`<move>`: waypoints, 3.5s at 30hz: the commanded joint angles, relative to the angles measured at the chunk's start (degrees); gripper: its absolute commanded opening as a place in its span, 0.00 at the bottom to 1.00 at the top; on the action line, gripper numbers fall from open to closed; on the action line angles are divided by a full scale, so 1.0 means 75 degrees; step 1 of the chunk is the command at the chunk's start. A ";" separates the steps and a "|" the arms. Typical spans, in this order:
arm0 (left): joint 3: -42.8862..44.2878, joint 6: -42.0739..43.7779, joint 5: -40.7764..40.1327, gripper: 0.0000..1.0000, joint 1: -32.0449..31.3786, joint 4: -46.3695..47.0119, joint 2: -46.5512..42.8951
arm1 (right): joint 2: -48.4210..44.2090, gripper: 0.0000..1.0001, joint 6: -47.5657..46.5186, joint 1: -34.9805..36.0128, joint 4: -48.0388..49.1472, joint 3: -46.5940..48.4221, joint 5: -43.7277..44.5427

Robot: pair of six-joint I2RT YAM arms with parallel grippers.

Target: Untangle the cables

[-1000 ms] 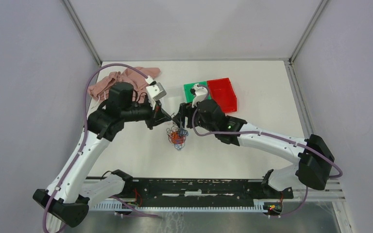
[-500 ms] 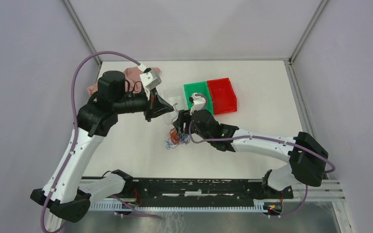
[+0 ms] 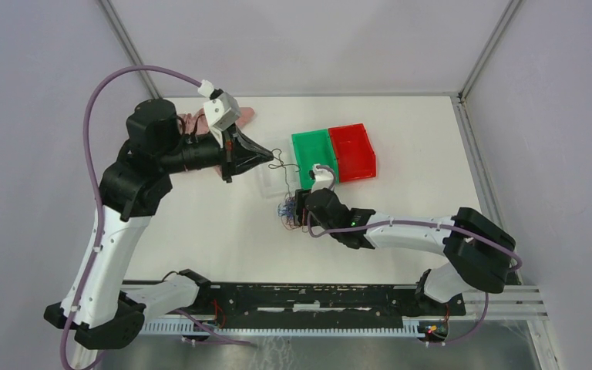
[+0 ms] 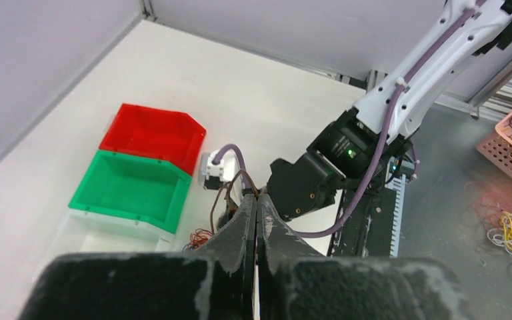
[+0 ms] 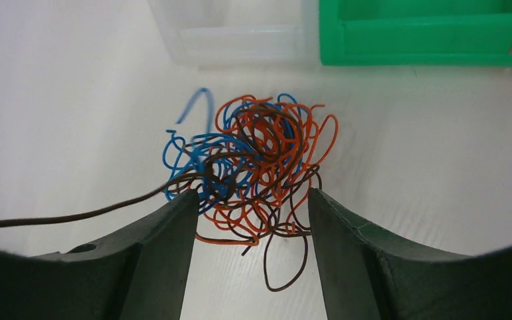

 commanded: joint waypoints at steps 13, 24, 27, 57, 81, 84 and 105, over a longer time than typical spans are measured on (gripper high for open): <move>0.1844 0.0148 -0.0280 0.03 -0.0027 0.0246 0.0163 | -0.1150 0.69 0.0053 0.0037 0.0000 -0.0921 0.0267; 0.2049 0.0056 -0.0660 0.03 -0.0025 0.1212 0.0051 | -0.3267 0.76 -0.1554 0.0132 0.0252 -0.0751 -0.1523; 0.2078 0.0033 -0.0659 0.03 -0.0027 0.1217 0.0109 | -0.3218 0.78 -0.2176 0.0368 0.0655 -0.0355 -0.2046; 0.3394 0.0398 -0.0781 0.03 -0.0027 0.2152 0.0393 | -0.0212 0.76 -0.2272 0.0452 0.0740 0.0810 0.0220; -0.1303 0.2285 -0.2814 0.03 -0.0032 0.3072 0.0288 | -0.1878 0.86 -0.1507 -0.1765 -0.1550 0.0416 0.1065; -0.1642 0.2611 -0.3137 0.03 -0.0030 0.3194 0.0606 | -0.1788 0.86 -0.1461 -0.2035 -0.1823 0.0538 0.1071; 0.0399 0.3303 -0.3806 0.03 0.0086 0.2831 0.2614 | -0.1865 0.86 -0.1616 -0.2418 -0.1915 0.0503 0.0645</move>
